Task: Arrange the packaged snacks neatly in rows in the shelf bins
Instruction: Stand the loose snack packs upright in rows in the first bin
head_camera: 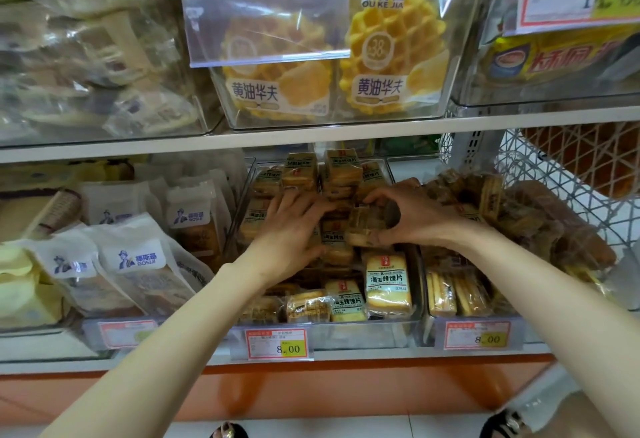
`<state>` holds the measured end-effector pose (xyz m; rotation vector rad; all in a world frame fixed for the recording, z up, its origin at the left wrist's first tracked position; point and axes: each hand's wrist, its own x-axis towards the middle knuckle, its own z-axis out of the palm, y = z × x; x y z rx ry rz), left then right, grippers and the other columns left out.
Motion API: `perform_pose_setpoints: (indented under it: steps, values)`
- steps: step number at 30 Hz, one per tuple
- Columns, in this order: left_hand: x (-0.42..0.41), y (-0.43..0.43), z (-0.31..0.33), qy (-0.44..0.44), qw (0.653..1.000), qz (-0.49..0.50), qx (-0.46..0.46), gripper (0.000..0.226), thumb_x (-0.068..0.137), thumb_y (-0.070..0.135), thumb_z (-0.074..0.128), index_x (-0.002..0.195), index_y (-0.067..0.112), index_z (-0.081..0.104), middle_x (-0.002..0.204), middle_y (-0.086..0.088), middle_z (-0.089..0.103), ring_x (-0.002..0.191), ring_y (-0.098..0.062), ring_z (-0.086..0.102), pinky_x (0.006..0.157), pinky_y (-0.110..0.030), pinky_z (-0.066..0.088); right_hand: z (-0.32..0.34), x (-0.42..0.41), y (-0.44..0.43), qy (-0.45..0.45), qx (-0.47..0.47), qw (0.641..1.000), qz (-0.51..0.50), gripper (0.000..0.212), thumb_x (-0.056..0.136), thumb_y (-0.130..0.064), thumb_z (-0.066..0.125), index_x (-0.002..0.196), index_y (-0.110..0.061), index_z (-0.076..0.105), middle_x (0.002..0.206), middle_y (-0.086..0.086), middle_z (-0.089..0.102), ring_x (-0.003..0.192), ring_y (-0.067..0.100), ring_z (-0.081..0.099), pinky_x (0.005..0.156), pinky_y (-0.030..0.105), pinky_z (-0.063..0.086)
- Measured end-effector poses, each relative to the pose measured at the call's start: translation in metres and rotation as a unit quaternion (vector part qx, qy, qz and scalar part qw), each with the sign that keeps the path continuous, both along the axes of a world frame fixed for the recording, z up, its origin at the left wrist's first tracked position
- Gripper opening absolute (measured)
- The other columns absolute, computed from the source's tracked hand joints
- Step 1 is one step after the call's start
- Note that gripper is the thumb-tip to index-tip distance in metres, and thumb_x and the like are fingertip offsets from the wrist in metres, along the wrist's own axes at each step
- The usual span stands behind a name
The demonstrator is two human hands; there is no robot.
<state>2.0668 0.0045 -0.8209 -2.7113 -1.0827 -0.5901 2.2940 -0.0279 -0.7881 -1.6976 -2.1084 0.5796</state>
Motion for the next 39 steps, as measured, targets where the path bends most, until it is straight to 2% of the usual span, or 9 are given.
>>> perform_pose_setpoints:
  steps: [3,8,11,14,19,23,27,34,39]
  values:
    - [0.014,-0.004,0.0,-0.062,0.997,-0.035,-0.03,0.077,0.068,0.021,0.077,0.134,0.022,0.037,0.132,-0.006,0.047,0.122,-0.027,0.037,0.098,-0.04,0.031,0.012,0.0,-0.001,0.142,-0.007,0.99,-0.016,0.048,0.078,-0.015,0.072,0.12,-0.025,0.051,0.096,-0.023,0.043,0.089,-0.005,0.044,0.067,-0.002,0.031]
    - [0.033,-0.008,0.017,-0.196,0.977,-0.012,-0.088,0.048,0.076,0.04,0.067,0.116,0.016,0.055,0.115,-0.004,0.06,0.109,-0.024,0.051,0.091,-0.034,0.036,0.014,0.0,-0.007,0.265,-0.048,0.963,0.024,0.038,0.081,-0.044,0.065,0.114,-0.028,0.058,0.114,-0.01,0.062,0.109,0.006,0.055,0.09,0.019,0.041]
    - [0.036,-0.013,0.024,-0.271,0.928,0.029,-0.254,0.04,0.079,0.035,0.07,0.11,0.014,0.056,0.104,0.0,0.066,0.097,-0.017,0.062,0.084,-0.036,0.05,0.014,0.003,-0.011,0.307,0.001,0.952,-0.004,0.046,0.078,-0.061,0.055,0.117,-0.037,0.056,0.116,-0.018,0.06,0.111,-0.001,0.052,0.093,0.024,0.038]
    - [0.037,-0.013,0.027,-0.349,0.854,0.03,-0.384,0.039,0.082,0.031,0.066,0.114,0.012,0.054,0.103,0.007,0.064,0.093,-0.006,0.061,0.081,-0.017,0.051,0.013,0.008,-0.014,0.268,0.04,0.963,0.005,0.075,0.066,-0.054,0.071,0.132,-0.043,0.037,0.132,-0.02,0.047,0.124,0.002,0.043,0.101,0.029,0.035]
    - [0.038,-0.013,0.033,-0.369,0.826,0.025,-0.425,0.025,0.087,0.035,0.059,0.106,0.018,0.057,0.089,0.013,0.061,0.078,0.002,0.058,0.056,0.0,0.042,0.007,0.002,-0.019,0.109,0.077,0.99,0.045,0.103,0.061,-0.033,0.085,0.142,-0.038,0.022,0.148,-0.013,0.022,0.129,0.0,0.024,0.104,0.024,0.025]
    - [0.04,-0.014,0.032,-0.362,0.817,0.021,-0.447,0.01,0.088,0.037,0.056,0.094,0.029,0.056,0.09,0.011,0.064,0.077,0.004,0.06,0.061,-0.004,0.046,0.004,0.0,-0.018,0.039,0.121,0.991,0.042,0.092,0.061,-0.036,0.085,0.137,-0.027,0.034,0.14,-0.007,0.032,0.127,0.009,0.034,0.104,0.027,0.032]
    - [0.043,-0.014,0.029,-0.385,0.788,0.006,-0.481,0.071,0.072,0.045,0.073,0.13,0.017,0.044,0.118,-0.001,0.062,0.102,-0.014,0.063,0.081,-0.027,0.056,0.006,-0.006,-0.018,0.023,0.186,0.982,-0.032,0.088,0.056,-0.042,0.086,0.129,-0.019,0.042,0.12,-0.007,0.039,0.11,0.008,0.042,0.087,0.021,0.034]
    - [0.025,-0.004,0.037,-0.523,0.723,0.07,-0.446,0.047,0.078,0.024,0.07,0.12,0.014,0.049,0.11,-0.003,0.063,0.098,-0.017,0.063,0.076,-0.024,0.052,0.017,0.008,-0.021,0.228,0.165,0.958,-0.047,0.025,0.076,-0.038,0.069,0.095,-0.023,0.063,0.099,-0.013,0.062,0.096,-0.004,0.054,0.096,0.032,0.042]
    - [0.032,-0.008,0.036,-0.438,0.779,0.064,-0.443,0.039,0.077,0.031,0.07,0.108,0.014,0.057,0.103,0.001,0.065,0.096,-0.012,0.061,0.083,-0.025,0.047,0.012,0.002,-0.022,0.089,0.089,0.99,0.067,0.099,0.065,-0.029,0.084,0.137,-0.048,0.018,0.151,-0.011,0.023,0.128,-0.003,0.022,0.104,0.018,0.021]
